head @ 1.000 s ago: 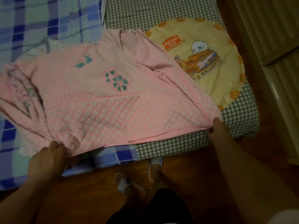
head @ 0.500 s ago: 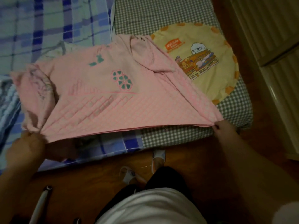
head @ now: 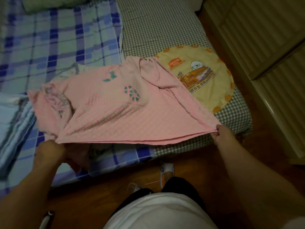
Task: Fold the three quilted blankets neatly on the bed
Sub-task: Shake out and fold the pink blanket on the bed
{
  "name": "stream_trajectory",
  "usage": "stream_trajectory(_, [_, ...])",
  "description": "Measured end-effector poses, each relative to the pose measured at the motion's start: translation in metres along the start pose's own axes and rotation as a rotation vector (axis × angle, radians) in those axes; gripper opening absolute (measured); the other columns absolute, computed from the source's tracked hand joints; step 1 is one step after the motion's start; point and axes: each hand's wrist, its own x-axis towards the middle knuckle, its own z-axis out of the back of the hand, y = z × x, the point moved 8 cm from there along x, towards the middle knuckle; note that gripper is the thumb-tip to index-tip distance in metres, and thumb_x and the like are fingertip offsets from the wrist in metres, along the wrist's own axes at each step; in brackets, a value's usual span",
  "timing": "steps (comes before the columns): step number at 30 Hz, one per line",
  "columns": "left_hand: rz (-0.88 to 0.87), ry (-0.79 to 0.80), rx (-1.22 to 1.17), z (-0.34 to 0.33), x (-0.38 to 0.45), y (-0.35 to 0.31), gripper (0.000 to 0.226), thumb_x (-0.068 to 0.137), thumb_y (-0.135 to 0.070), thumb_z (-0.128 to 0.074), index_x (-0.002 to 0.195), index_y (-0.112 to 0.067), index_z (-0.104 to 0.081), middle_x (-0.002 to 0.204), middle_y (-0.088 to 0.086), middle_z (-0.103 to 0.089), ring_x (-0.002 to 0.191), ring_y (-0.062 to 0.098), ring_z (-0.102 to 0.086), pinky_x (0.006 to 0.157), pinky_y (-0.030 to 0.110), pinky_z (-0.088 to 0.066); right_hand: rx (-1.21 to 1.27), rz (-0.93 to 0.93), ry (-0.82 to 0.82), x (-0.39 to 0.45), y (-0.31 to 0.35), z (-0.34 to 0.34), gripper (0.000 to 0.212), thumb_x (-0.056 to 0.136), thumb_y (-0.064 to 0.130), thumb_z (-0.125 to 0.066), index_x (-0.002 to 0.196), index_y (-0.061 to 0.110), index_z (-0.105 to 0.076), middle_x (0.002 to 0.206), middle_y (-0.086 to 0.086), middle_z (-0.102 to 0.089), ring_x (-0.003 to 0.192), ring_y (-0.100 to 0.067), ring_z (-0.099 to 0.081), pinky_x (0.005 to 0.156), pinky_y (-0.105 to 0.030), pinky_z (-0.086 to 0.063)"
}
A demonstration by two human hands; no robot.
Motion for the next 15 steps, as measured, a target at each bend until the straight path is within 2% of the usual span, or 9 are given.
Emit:
stream_trajectory(1, [0.006, 0.03, -0.008, -0.006, 0.01, 0.007, 0.027, 0.085, -0.021, -0.061, 0.102, -0.001, -0.064, 0.095, 0.027, -0.062, 0.079, 0.041, -0.06, 0.065, 0.041, -0.049, -0.005, -0.003, -0.015, -0.008, -0.003, 0.002, 0.039, 0.094, -0.002, -0.053, 0.133, 0.002, -0.053, 0.118, -0.008, -0.057, 0.079, -0.019, -0.059, 0.042, -0.025, -0.054])
stream_trajectory(4, [-0.004, 0.033, -0.078, -0.002, 0.015, 0.011, 0.026, 0.086, -0.02, -0.06, 0.103, -0.001, -0.064, 0.101, 0.03, -0.064, 0.089, 0.047, -0.063, 0.071, 0.044, -0.052, -0.006, 0.034, -0.128, -0.031, -0.01, 0.021, 0.048, 0.088, -0.01, -0.059, 0.134, 0.001, -0.049, 0.119, -0.011, -0.05, 0.096, -0.024, -0.057, 0.07, -0.03, -0.06])
stream_trajectory(8, [-0.102, 0.007, -0.08, 0.006, 0.012, 0.008, 0.029, 0.094, -0.024, -0.049, 0.1, 0.001, -0.062, 0.108, 0.034, -0.061, 0.096, 0.05, -0.06, 0.078, 0.049, -0.048, 0.031, 0.042, -0.172, -0.047, -0.028, 0.04, 0.05, 0.084, -0.008, -0.065, 0.131, 0.0, -0.05, 0.132, -0.012, -0.055, 0.09, -0.02, -0.057, 0.054, -0.022, -0.053])
stream_trajectory(10, [-0.148, 0.008, -0.086, 0.01, 0.006, 0.005, 0.038, 0.087, -0.027, -0.045, 0.098, 0.005, -0.063, 0.105, 0.036, -0.061, 0.093, 0.049, -0.061, 0.077, 0.048, -0.049, 0.09, 0.059, -0.13, -0.055, -0.032, 0.041, 0.047, 0.086, -0.011, -0.062, 0.13, -0.002, -0.052, 0.127, -0.013, -0.057, 0.092, -0.021, -0.057, 0.061, -0.024, -0.056])
stream_trajectory(12, [-0.206, -0.005, -0.1, 0.015, -0.002, 0.001, 0.046, 0.077, -0.029, -0.042, 0.095, 0.007, -0.063, 0.101, 0.037, -0.062, 0.09, 0.049, -0.061, 0.074, 0.046, -0.049, 0.123, 0.088, -0.087, -0.063, -0.033, 0.039, 0.043, 0.086, -0.015, -0.06, 0.128, -0.004, -0.055, 0.114, -0.012, -0.059, 0.083, -0.018, -0.056, 0.066, -0.027, -0.057])
stream_trajectory(13, [-0.221, 0.006, -0.103, 0.017, -0.006, -0.001, 0.044, 0.077, -0.028, -0.043, 0.094, 0.008, -0.063, 0.1, 0.037, -0.062, 0.09, 0.049, -0.061, 0.073, 0.045, -0.049, 0.12, 0.104, -0.073, -0.065, -0.033, 0.037, 0.043, 0.086, -0.016, -0.059, 0.126, -0.003, -0.057, 0.114, -0.011, -0.06, 0.08, -0.016, -0.055, 0.071, -0.028, -0.058])
stream_trajectory(15, [-0.242, 0.028, -0.109, 0.02, -0.011, -0.004, 0.035, 0.085, -0.024, -0.049, 0.093, 0.008, -0.063, 0.099, 0.037, -0.062, 0.089, 0.048, -0.06, 0.072, 0.044, -0.048, 0.109, 0.127, -0.041, -0.063, -0.033, 0.035, 0.047, 0.086, -0.017, -0.057, 0.127, 0.004, -0.059, 0.117, -0.011, -0.058, 0.088, -0.019, -0.057, 0.087, -0.034, -0.057])
